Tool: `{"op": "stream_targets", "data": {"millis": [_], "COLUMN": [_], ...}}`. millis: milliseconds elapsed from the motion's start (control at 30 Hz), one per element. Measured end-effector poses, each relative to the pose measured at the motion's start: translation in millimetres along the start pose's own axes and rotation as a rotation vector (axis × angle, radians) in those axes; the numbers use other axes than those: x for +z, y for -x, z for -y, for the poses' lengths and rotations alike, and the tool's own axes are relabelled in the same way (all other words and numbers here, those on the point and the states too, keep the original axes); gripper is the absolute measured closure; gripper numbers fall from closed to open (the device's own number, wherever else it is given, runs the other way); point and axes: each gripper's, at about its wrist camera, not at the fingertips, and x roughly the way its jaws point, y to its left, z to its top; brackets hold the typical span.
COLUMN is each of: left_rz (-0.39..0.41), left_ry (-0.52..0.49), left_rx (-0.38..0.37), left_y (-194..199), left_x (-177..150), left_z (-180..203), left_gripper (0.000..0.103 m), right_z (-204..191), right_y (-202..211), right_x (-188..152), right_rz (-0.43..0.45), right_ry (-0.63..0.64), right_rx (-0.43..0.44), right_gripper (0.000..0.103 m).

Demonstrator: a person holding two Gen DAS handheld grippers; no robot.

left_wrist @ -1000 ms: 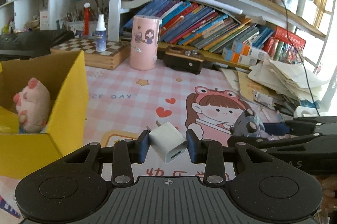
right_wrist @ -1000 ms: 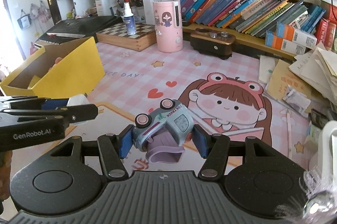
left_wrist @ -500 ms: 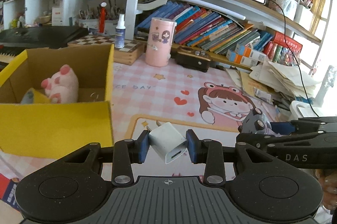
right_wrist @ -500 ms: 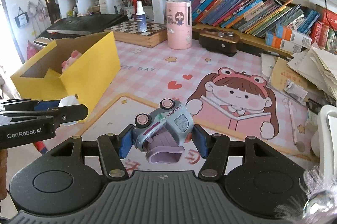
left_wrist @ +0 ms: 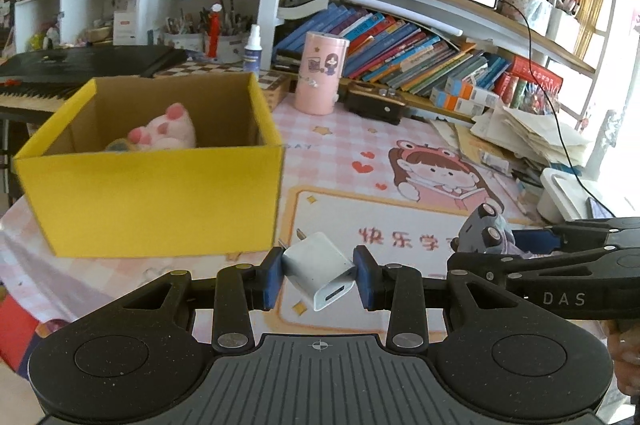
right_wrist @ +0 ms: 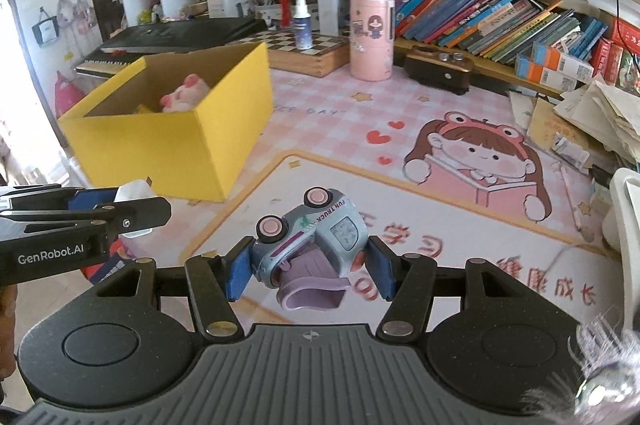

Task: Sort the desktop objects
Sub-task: 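Carry the charger with the left gripper while the right carries the toy car to the yellow box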

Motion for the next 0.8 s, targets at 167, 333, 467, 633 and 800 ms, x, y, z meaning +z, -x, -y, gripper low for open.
{"op": "stream_targets", "data": {"millis": [167, 333, 467, 633, 800], "left_rz": [-0.002, -0.012, -0.022, -0.026, -0.018], "left_ry": [0.001, 0.005, 0.022, 0.043, 0.069], "left_rx": [0.007, 0.017, 0.035, 0.056, 0.077], "left_y": [17, 33, 44, 57, 69], "left_x": [-10, -21, -30, -39, -46], "left_z": [-11, -23, -32, -44, -56], "left_gripper": [0.068, 0.068, 0.068, 0.068, 0.068], "right_z": [-22, -41, -55, -72, -90], "right_y": [8, 13, 14, 15, 15], "right_x": [-10, -20, -28, -38, -42], "right_rz": [-0.001, -0.013, -0.038, -0.075, -0.092], "right_ry": [0.002, 0.003, 0.004, 0.011, 0.044], "right_rx": [0.008, 0.025, 0.051, 0.093, 0.129], "right_gripper": [0.047, 0.047, 0.047, 0.047, 0.047]}}
